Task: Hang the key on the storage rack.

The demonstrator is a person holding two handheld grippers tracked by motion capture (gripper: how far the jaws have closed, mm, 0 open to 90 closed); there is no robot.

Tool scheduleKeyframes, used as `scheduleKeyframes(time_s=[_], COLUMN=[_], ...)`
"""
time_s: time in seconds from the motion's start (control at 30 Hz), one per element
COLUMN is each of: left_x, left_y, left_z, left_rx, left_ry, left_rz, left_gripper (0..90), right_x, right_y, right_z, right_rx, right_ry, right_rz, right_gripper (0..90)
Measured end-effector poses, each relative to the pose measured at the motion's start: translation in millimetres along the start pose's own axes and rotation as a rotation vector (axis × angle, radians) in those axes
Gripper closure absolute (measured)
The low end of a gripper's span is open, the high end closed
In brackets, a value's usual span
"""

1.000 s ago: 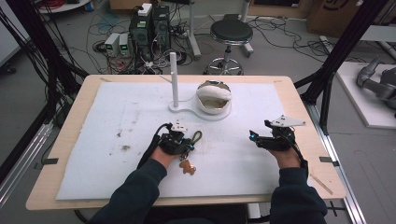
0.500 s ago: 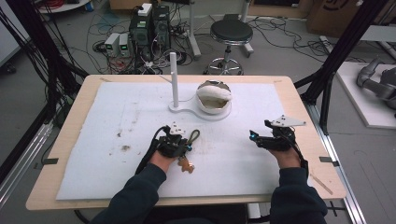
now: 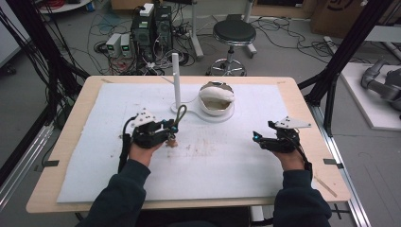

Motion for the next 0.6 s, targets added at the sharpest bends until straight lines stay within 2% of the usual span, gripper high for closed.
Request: scheduleKeyframes(time_s=[0.17,0.27,0.47,0.6], left_x=[-18.6,-22.8,-16.9,-5.2], left_y=[34.1,50.7,77.9,86.4], left_z=[-15.6,-20.3,-28.3,-32.6], left_rx=[0.009,0.019,0.013,0.016], left_ry=[0.017,0.028,0.031,0.060], left_rz=[0.090,0.115,0.122,0.084], left_gripper=[71.3,71.3,71.2,71.2], right_x=[0.2,1.0,1.4,1.8], right_y=[0.3,0.4,0.7,0.6], right_z=[0.0,-0.4,-0.5,0.1], right_rx=[-0.001,-0.001,0.000,-0.001], right_ry=[-0.001,-0.001,0.000,-0.001], right_rz=[0.000,-0.002,0.001,0.000], right_gripper=[23.8,23.8,23.8,23.8])
Point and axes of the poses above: each handheld gripper's, and its own axes: x roughly forward along the jaws, y roughly out of its top, z roughly to its right, the point moved 6 cm from there along x, roughly forward along the jaws, and after that the axes turned 5 degrees about -z, right-handed, at the moved point
